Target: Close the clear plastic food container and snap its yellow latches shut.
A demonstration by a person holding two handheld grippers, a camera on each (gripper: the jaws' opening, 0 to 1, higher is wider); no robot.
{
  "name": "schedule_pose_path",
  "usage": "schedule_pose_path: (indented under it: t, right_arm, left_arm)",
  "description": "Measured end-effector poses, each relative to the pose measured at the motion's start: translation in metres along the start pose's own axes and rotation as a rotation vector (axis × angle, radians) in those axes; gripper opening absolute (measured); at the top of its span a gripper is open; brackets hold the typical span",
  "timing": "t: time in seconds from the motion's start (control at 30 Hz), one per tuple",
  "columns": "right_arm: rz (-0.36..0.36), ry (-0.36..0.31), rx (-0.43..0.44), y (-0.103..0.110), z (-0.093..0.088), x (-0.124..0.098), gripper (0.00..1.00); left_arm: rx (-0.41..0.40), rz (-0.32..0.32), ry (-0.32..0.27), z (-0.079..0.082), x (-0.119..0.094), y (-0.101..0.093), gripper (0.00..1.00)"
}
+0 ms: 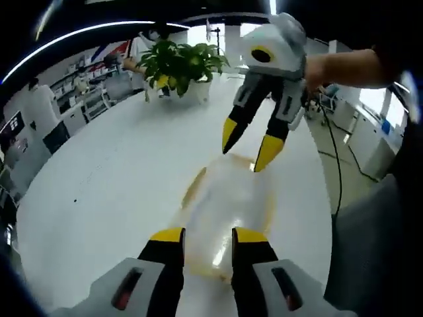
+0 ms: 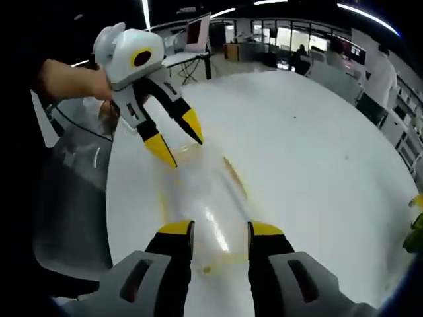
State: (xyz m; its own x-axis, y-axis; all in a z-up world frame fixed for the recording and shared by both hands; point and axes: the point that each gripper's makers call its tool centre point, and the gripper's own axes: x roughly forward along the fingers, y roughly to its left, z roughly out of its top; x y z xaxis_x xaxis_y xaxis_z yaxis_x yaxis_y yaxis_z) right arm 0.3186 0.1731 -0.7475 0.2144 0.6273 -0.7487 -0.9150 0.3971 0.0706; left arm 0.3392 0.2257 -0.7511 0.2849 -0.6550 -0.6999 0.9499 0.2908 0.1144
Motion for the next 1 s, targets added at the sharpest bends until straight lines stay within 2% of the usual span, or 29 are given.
schedule_pose_path:
  t: [0.1, 0.17, 0.23, 0.3, 0.37, 0.5, 0.57, 0.63, 0.67, 0.77, 0.9, 1.0]
  right_arm:
    - [-0.002, 0.029, -0.040, 0.000, 0.000, 0.014, 0.30]
    - [-0.009, 0.014, -0.065, -0.002, 0.006, 0.017, 0.30]
    - [0.003, 0.009, -0.056, 0.000, 0.010, 0.018, 0.31]
    - [0.019, 0.016, -0.083, 0.001, 0.012, 0.020, 0.32]
    - [0.009, 0.036, -0.123, -0.004, 0.012, 0.021, 0.32]
    - [0.009, 0.040, -0.138, -0.014, 0.016, 0.020, 0.32]
    - [0.007, 0.049, -0.140, -0.019, 0.016, 0.021, 0.33]
    - [0.015, 0.059, -0.145, -0.023, 0.017, 0.023, 0.34]
    - [0.021, 0.064, -0.152, -0.024, 0.017, 0.025, 0.34]
    - [0.054, 0.084, -0.154, -0.026, 0.018, 0.030, 0.34]
    - [0.135, 0.151, -0.122, -0.027, 0.015, 0.038, 0.36]
    - [0.162, 0.196, -0.133, -0.031, 0.012, 0.042, 0.36]
  left_arm:
    - [0.045, -0.042, 0.014, 0.002, 0.007, -0.010, 0.22]
    - [0.075, -0.055, 0.017, 0.004, 0.010, -0.014, 0.22]
    - [0.070, -0.061, 0.018, 0.006, 0.010, -0.017, 0.23]
    - [0.049, -0.071, 0.015, 0.010, 0.010, -0.021, 0.24]
    - [0.051, -0.075, 0.016, 0.011, 0.012, -0.023, 0.26]
    - [0.069, -0.097, 0.031, 0.010, 0.019, -0.031, 0.29]
    - [0.057, -0.109, 0.026, 0.013, 0.020, -0.035, 0.35]
    - [0.053, -0.091, 0.021, 0.015, 0.021, -0.036, 0.48]
    - [0.060, -0.086, 0.021, 0.016, 0.022, -0.036, 0.52]
    - [0.131, -0.089, 0.061, 0.010, 0.027, -0.039, 0.52]
    - [0.172, -0.081, 0.106, 0.002, 0.031, -0.040, 0.51]
    - [0.188, -0.071, 0.100, 0.004, 0.032, -0.039, 0.52]
